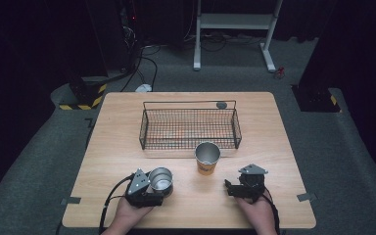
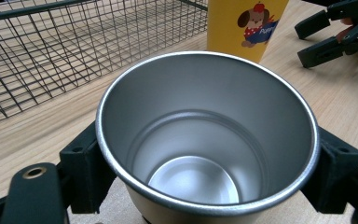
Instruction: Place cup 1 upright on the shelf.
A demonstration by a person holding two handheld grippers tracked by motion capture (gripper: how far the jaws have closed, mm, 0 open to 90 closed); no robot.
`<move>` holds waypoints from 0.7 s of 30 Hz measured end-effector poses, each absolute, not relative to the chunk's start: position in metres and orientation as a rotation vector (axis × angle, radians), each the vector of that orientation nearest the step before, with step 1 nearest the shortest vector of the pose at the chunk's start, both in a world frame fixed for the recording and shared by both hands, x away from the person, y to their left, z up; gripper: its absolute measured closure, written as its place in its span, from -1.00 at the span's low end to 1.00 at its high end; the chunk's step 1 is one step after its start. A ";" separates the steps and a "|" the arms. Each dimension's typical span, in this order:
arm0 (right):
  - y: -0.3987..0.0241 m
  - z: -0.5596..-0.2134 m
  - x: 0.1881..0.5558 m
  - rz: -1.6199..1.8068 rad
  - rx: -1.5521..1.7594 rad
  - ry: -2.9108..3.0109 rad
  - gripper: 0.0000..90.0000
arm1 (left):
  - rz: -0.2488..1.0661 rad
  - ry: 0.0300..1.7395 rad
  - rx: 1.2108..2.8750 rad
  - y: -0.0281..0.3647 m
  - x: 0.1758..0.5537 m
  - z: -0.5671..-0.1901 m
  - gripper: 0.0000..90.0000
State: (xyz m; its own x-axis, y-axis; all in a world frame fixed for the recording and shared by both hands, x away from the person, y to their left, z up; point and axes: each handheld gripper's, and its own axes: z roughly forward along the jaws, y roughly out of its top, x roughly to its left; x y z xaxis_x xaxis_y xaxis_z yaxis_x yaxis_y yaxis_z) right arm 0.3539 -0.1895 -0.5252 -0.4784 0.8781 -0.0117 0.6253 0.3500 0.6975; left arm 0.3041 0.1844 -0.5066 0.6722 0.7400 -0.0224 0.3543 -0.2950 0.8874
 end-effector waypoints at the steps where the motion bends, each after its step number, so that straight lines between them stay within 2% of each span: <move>1: -0.190 -0.525 0.354 0.899 1.319 2.233 -0.79 | 0.493 0.858 1.900 0.185 0.304 -0.506 -0.59; 21: -0.190 -0.525 0.354 0.899 1.320 2.233 -0.79 | 0.513 0.882 1.812 0.193 0.302 -0.497 -0.58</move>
State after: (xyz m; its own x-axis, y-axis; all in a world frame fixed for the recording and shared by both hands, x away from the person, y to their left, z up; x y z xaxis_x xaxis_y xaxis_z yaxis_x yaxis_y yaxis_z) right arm 0.3539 -0.1895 -0.5252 -0.4783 0.8781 -0.0112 0.6255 0.3497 0.6974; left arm 0.3023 0.1931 -0.4970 0.6420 0.7650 -0.0509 0.3344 -0.2197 0.9164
